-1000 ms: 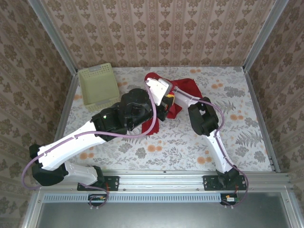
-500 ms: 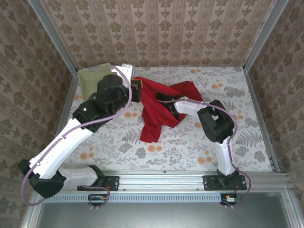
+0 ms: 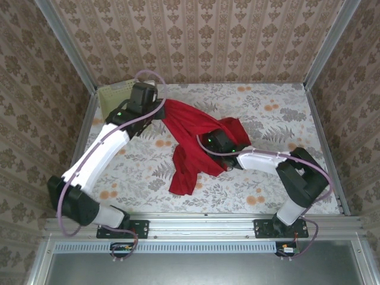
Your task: Fold the inside-out t-shirt
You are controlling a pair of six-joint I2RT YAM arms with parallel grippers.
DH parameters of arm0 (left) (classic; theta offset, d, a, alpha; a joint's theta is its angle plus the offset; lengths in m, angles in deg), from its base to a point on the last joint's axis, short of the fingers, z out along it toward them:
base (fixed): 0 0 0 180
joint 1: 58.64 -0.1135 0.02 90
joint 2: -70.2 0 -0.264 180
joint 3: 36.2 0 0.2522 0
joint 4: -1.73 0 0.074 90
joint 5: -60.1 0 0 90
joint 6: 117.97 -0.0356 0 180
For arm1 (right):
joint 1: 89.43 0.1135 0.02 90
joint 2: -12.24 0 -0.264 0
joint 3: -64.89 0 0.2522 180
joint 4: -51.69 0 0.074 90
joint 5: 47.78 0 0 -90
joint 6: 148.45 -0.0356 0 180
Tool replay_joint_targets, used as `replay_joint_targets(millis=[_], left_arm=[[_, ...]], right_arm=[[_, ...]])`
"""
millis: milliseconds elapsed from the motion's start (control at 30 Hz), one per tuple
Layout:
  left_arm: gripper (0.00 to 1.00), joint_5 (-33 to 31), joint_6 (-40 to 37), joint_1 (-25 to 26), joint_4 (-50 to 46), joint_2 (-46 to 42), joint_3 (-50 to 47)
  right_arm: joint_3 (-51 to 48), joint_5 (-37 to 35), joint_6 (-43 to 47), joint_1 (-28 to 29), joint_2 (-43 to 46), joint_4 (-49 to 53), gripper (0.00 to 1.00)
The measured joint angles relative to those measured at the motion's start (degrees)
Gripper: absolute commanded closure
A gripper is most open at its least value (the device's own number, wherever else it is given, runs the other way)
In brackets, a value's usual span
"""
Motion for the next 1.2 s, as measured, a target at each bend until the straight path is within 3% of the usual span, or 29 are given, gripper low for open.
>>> replay_joint_targets(millis=[333,667,1000,1100,1200], left_arm=[[1.0,-2.9,3.4,-0.2,-7.0,15.9,3.3],[1.0,-6.1,4.3,-0.3,-9.7,19.7,3.8],[1.0,-6.9,4.2,0.5,-10.3,25.1,3.0],[0.93,-6.3,4.2,0.8,-10.3,25.8,1.6],[0.69,-6.2,3.9,2.0,-10.2,25.6,0.6]], right_arm=[[-11.2,8.5,0.4,1.0,14.4,-9.0,1.0],[-15.4,9.1,0.6,1.1,23.8,-9.0,1.0],[-16.0,15.4,0.2,1.1,32.9,-9.2,1.0],[-17.8,15.8,-0.3,0.5,35.4,-9.5,1.0],[-18.4,15.9,-0.7,-0.3,35.6,-9.5,1.0]])
